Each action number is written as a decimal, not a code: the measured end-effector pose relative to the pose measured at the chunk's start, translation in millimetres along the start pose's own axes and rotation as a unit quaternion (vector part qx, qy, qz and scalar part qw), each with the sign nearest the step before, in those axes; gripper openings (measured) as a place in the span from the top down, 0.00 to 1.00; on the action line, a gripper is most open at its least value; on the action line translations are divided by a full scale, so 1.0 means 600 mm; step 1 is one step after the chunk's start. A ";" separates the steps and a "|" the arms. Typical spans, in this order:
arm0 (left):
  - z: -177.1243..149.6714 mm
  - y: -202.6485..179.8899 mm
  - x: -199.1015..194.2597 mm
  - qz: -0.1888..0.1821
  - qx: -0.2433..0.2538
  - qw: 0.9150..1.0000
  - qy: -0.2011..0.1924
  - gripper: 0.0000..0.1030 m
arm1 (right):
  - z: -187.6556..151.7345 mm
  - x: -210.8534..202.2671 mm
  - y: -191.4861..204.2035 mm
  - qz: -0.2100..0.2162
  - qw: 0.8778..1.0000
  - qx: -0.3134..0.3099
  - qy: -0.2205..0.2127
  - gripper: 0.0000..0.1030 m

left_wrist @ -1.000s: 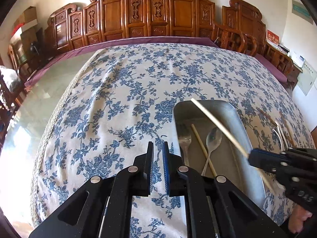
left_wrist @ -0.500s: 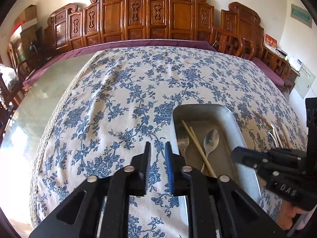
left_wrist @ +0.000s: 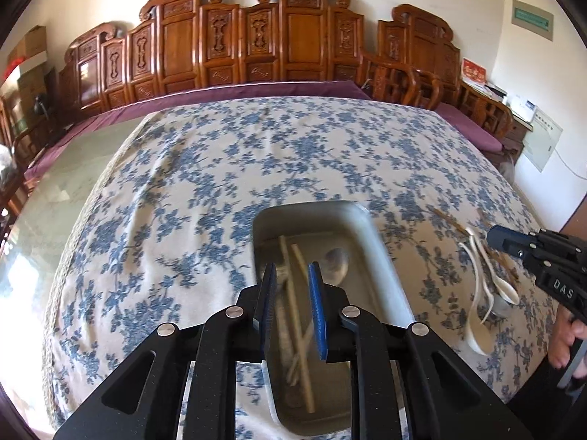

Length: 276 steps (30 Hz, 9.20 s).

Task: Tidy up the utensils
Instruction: 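Move the left gripper to a steel spoon while the right grasps a white plastic spoon, then grasp the steel spoon with the left gripper and lift it, then drop the steel spoon into the tray with the left gripper while the right carries the white spoon, then lower the white plastic spoon into the tray and open the right gripper, then grasp a wooden chopstick with the right gripper while the left grasps a white plastic fork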

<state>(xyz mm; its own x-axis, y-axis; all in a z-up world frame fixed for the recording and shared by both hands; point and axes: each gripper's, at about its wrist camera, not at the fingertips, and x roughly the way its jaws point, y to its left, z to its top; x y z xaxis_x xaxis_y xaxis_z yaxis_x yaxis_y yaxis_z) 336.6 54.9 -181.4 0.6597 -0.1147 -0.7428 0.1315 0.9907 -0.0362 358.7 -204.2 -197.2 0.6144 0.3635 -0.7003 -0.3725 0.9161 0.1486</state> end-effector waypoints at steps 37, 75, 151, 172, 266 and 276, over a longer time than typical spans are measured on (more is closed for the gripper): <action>-0.036 -0.216 0.054 -0.073 0.084 0.993 0.036 0.69 | -0.105 0.082 -0.147 -0.089 0.991 0.020 0.096 0.84; -0.056 -0.308 0.145 -0.165 0.082 0.977 0.109 0.84 | -0.097 0.043 -0.171 -0.068 0.994 0.059 0.055 0.92; -0.026 0.011 0.065 -0.031 -0.011 0.997 0.063 0.89 | -0.056 0.008 0.009 0.000 1.000 -0.015 0.011 0.92; -0.012 0.114 0.011 0.005 -0.072 0.997 0.017 0.89 | 0.027 0.088 0.184 0.099 0.994 -0.022 0.030 0.92; -0.058 -0.262 0.071 -0.122 0.090 0.987 0.045 0.48 | -0.085 0.093 -0.184 -0.068 0.992 -0.012 0.105 0.93; -0.070 -0.297 0.079 -0.133 0.106 0.984 0.044 0.48 | -0.082 0.060 -0.193 -0.050 0.996 0.011 0.073 0.94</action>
<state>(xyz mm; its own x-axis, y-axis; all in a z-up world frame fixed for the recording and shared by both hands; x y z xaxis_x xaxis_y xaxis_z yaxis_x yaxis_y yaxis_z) 313.1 -123.6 -238.4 0.5151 -0.3526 -0.7812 0.4487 0.8875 -0.1048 389.5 -305.4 -273.8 0.5387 0.2436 -0.8065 -0.2992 0.9502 0.0871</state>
